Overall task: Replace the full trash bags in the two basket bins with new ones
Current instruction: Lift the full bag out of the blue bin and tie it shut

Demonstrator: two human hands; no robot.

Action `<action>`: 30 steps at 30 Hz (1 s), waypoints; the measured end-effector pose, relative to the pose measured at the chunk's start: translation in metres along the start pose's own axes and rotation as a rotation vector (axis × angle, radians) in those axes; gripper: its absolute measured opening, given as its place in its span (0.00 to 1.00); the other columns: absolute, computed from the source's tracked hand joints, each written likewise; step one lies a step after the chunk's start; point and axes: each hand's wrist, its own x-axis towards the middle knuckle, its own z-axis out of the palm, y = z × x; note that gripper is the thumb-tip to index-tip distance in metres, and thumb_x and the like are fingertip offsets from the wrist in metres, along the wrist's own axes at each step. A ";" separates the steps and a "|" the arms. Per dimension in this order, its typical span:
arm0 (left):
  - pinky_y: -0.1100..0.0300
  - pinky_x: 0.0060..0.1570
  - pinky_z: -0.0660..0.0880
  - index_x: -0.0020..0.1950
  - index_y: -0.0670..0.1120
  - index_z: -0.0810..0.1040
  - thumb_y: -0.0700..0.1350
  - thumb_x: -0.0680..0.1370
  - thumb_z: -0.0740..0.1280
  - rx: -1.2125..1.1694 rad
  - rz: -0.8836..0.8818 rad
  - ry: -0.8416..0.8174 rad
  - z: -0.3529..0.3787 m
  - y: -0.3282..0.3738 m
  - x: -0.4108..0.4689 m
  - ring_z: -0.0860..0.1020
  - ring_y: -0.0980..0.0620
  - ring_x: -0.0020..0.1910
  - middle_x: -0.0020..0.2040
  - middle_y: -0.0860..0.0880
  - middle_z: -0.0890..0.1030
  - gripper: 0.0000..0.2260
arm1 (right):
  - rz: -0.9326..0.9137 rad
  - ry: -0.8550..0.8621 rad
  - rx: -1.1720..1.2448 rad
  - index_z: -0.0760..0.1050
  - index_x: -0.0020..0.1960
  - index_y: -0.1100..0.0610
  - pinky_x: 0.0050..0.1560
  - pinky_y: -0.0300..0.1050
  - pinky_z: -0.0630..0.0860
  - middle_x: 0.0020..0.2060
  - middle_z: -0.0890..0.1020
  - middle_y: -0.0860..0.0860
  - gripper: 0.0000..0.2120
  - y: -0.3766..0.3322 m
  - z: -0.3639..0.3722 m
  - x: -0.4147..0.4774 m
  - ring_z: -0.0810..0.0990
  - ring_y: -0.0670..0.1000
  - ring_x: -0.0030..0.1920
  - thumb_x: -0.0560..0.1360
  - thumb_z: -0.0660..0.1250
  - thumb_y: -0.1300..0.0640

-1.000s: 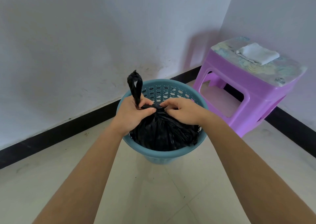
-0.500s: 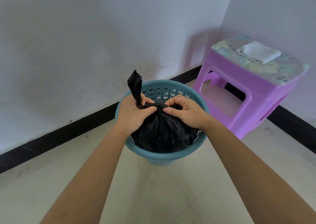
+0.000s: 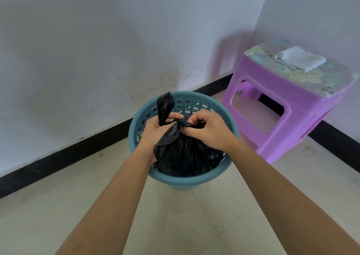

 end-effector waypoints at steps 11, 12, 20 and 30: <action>0.56 0.53 0.79 0.48 0.48 0.83 0.36 0.72 0.73 0.083 0.023 0.157 0.002 0.001 0.001 0.84 0.51 0.48 0.45 0.48 0.86 0.09 | -0.056 0.251 -0.021 0.78 0.32 0.46 0.41 0.36 0.70 0.33 0.76 0.43 0.10 0.003 0.009 0.001 0.75 0.42 0.35 0.62 0.79 0.53; 0.55 0.52 0.79 0.45 0.48 0.84 0.36 0.71 0.74 0.071 0.020 0.138 0.002 0.002 0.000 0.84 0.49 0.47 0.44 0.47 0.86 0.08 | -0.057 0.289 -0.028 0.77 0.32 0.45 0.40 0.36 0.70 0.32 0.76 0.43 0.08 0.003 0.009 0.001 0.74 0.43 0.35 0.62 0.77 0.52; 0.60 0.48 0.77 0.39 0.51 0.83 0.34 0.71 0.74 0.191 0.182 0.080 0.003 0.007 -0.006 0.83 0.56 0.43 0.38 0.53 0.84 0.11 | -0.113 0.298 -0.127 0.75 0.35 0.50 0.38 0.44 0.74 0.33 0.77 0.46 0.06 0.005 0.006 0.000 0.75 0.45 0.34 0.63 0.72 0.52; 0.52 0.58 0.78 0.42 0.50 0.84 0.38 0.71 0.75 0.267 0.282 0.157 -0.002 0.001 -0.005 0.82 0.55 0.49 0.43 0.54 0.84 0.07 | 0.062 -0.143 0.051 0.80 0.61 0.50 0.50 0.32 0.74 0.41 0.81 0.53 0.10 -0.003 -0.026 0.004 0.79 0.40 0.40 0.80 0.67 0.54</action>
